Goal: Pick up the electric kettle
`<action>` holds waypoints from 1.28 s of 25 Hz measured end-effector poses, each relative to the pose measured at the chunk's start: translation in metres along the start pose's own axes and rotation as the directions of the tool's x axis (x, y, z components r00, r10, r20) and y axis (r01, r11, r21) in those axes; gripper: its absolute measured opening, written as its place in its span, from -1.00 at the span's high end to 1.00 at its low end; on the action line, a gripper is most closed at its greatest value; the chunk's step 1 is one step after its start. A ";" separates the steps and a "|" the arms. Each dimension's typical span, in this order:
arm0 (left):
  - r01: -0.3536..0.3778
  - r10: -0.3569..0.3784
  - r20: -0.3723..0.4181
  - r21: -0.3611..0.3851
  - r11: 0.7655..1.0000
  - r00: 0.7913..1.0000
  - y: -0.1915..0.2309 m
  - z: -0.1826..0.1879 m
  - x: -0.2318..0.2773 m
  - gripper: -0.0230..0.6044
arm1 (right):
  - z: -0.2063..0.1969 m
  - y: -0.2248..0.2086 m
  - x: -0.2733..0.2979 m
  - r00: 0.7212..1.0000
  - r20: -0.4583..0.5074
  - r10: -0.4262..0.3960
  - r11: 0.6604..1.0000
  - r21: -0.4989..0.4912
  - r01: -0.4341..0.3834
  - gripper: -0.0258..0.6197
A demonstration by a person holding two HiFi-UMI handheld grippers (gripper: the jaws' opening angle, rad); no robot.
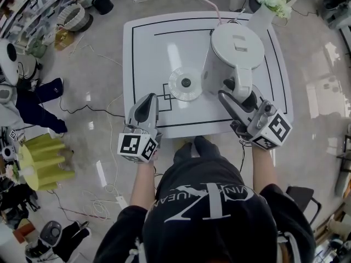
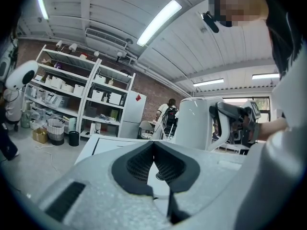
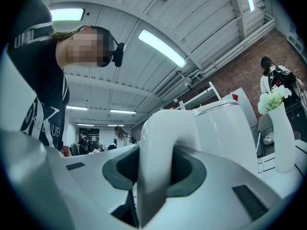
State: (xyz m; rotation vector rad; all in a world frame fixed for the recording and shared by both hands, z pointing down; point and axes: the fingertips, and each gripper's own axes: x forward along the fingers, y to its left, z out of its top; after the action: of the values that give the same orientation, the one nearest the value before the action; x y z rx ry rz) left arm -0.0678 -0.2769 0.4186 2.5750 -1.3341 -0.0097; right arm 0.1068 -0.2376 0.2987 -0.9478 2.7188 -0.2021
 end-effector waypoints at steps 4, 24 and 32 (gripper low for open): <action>0.003 -0.003 0.010 0.003 1.000 1.000 0.002 0.005 0.000 0.91 | 0.002 0.001 -0.002 1.000 0.001 -0.013 1.000 -0.009 0.013 0.55; -0.004 0.003 0.048 0.028 1.000 0.999 0.003 0.021 0.002 0.91 | 0.012 -0.003 -0.010 0.999 0.011 -0.031 0.998 -0.055 0.031 0.55; -0.011 0.009 0.066 0.033 0.999 0.998 0.006 0.029 0.001 0.91 | 0.016 -0.001 -0.010 0.999 0.010 -0.032 0.996 -0.079 0.033 0.55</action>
State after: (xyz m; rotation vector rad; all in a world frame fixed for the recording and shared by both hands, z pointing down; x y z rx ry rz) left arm -0.0758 -0.2871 0.3917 2.6172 -1.3818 -0.0717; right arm 0.1195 -0.2326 0.2853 -1.0120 2.7228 -0.0966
